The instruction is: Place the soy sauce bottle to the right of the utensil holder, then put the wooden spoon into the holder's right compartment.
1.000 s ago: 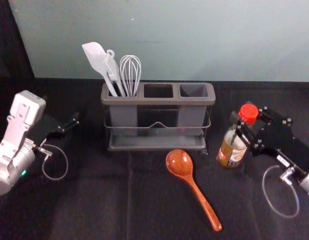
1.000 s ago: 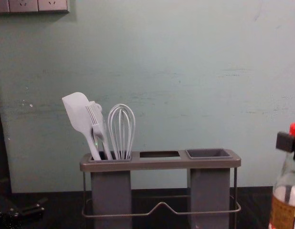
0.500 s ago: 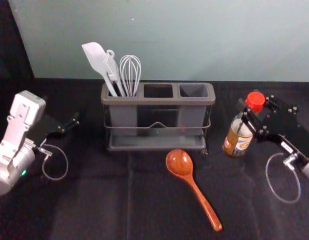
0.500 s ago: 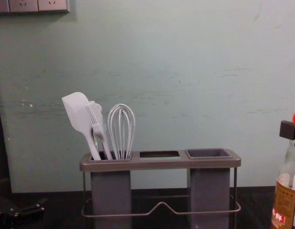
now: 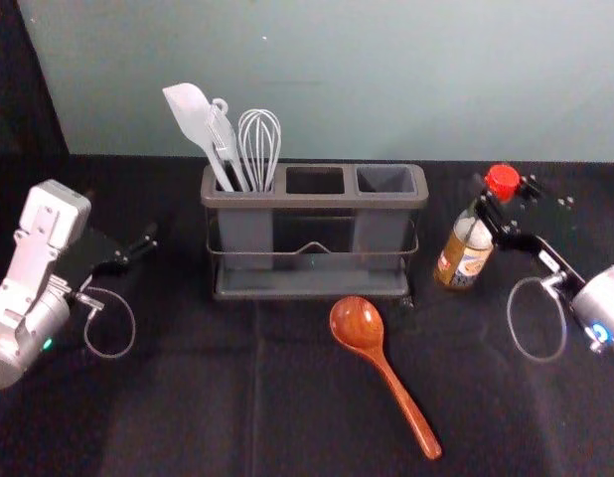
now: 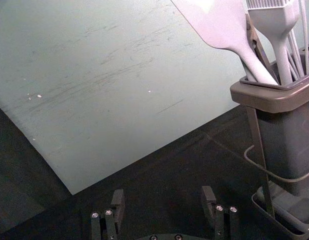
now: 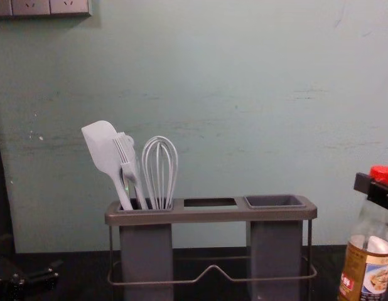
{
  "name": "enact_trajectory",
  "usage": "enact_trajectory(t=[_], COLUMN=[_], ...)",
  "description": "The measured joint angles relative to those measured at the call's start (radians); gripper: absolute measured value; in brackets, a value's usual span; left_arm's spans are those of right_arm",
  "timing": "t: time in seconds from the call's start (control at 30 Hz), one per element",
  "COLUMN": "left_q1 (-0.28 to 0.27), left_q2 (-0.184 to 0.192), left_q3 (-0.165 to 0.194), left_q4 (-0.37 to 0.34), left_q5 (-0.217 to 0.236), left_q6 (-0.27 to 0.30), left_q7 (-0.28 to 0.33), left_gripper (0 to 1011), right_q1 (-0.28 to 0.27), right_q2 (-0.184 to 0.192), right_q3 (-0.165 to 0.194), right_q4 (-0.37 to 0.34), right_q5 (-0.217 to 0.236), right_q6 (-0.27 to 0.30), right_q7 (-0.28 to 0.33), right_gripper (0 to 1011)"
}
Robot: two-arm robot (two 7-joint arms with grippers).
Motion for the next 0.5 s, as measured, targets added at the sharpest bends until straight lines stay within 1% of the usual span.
enact_trajectory(t=[0.03, 0.1, 0.13, 0.23, 0.5], left_q1=[0.0, 0.0, 0.0, 0.0, 0.0], left_q2=[0.0, 0.0, 0.0, 0.0, 0.0], left_q3=[0.0, 0.0, 0.0, 0.0, 0.0], left_q4=[0.0, 0.0, 0.0, 0.0, 0.0], left_q5=[0.0, 0.0, 0.0, 0.0, 0.0], left_q6=[0.0, 0.0, 0.0, 0.0, 0.0], left_q7=[0.0, 0.0, 0.0, 0.0, 0.0], left_gripper=[1005, 1005, 1005, 1005, 1005], right_q1=[0.019, 0.034, 0.051, 0.077, 0.132], right_q2=[-0.01, -0.019, -0.029, -0.043, -0.075], right_q3=[-0.005, -0.009, -0.014, -0.022, -0.043], right_q4=[0.026, 0.049, 0.074, 0.111, 0.185], right_q5=[0.002, 0.004, 0.004, 0.004, -0.012], right_q6=[-0.004, -0.008, -0.011, -0.019, -0.028], right_q7=[0.001, 0.002, 0.005, 0.006, 0.005], right_gripper=[382, 382, 382, 382, 382])
